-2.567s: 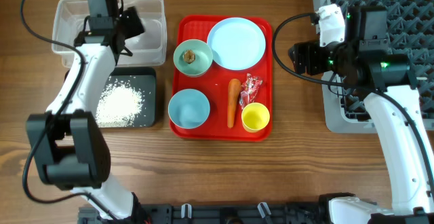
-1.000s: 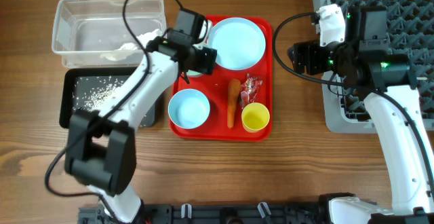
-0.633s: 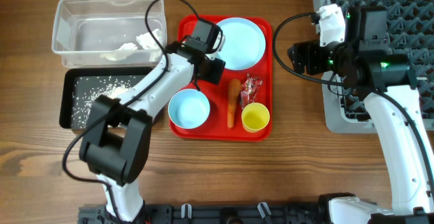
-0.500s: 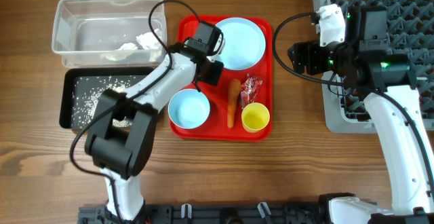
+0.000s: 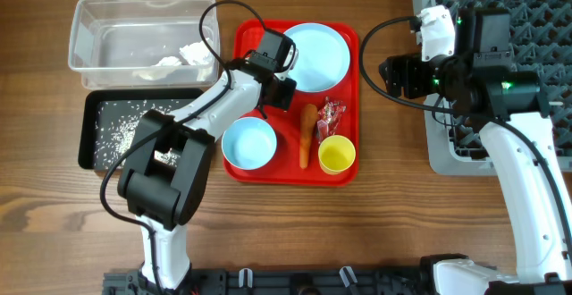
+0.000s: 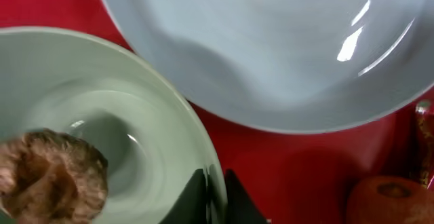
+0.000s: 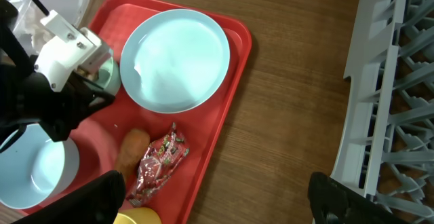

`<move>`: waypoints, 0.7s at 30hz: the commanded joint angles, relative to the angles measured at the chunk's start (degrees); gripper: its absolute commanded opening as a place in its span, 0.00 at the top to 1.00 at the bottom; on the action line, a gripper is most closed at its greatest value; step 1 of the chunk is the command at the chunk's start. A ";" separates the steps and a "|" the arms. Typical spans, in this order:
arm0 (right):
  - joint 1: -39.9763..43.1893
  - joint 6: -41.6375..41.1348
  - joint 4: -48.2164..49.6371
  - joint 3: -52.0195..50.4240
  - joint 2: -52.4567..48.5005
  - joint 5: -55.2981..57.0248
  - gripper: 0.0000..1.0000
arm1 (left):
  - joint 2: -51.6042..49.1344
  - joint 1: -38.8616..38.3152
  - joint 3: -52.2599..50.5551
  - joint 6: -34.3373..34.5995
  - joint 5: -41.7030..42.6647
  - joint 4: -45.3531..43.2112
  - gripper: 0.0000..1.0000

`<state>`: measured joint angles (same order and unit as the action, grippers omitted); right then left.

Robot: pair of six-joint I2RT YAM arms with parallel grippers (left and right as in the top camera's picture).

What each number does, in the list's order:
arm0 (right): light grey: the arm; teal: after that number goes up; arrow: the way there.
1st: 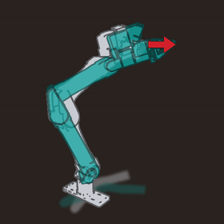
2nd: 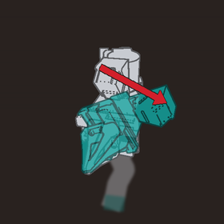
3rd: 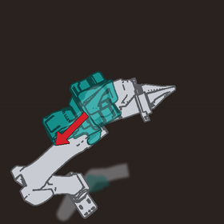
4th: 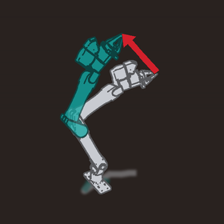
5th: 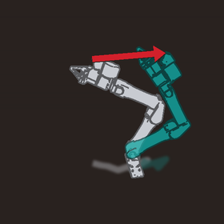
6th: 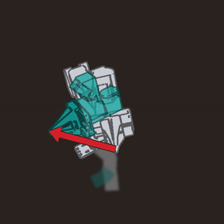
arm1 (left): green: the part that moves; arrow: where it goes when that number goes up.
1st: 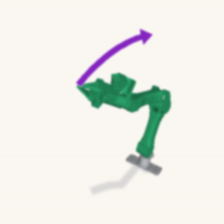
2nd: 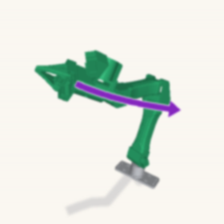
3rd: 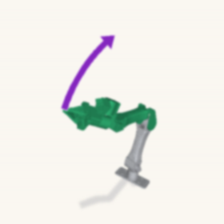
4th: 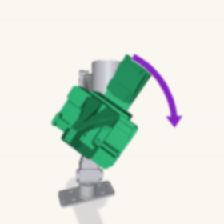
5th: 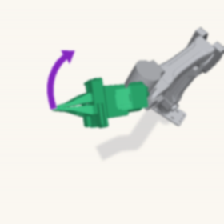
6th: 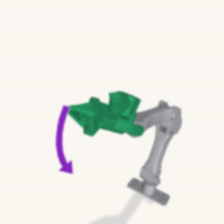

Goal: Sort waste into correct bins and load items into the dishwasher rack
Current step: 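Reach the left gripper to the green bowl and grasp its rim, then tilt the green bowl over the black tray to dump the food scrap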

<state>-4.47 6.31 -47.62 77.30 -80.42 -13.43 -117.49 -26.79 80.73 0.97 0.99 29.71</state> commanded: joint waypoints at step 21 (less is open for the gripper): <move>-0.09 -0.48 0.20 0.98 -0.74 0.52 0.10 | 18.03 0.31 0.94 13.73 0.94 8.15 0.96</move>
<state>-4.47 6.28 -47.57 77.30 -80.42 -13.43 -106.24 -26.79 81.36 12.05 1.23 37.41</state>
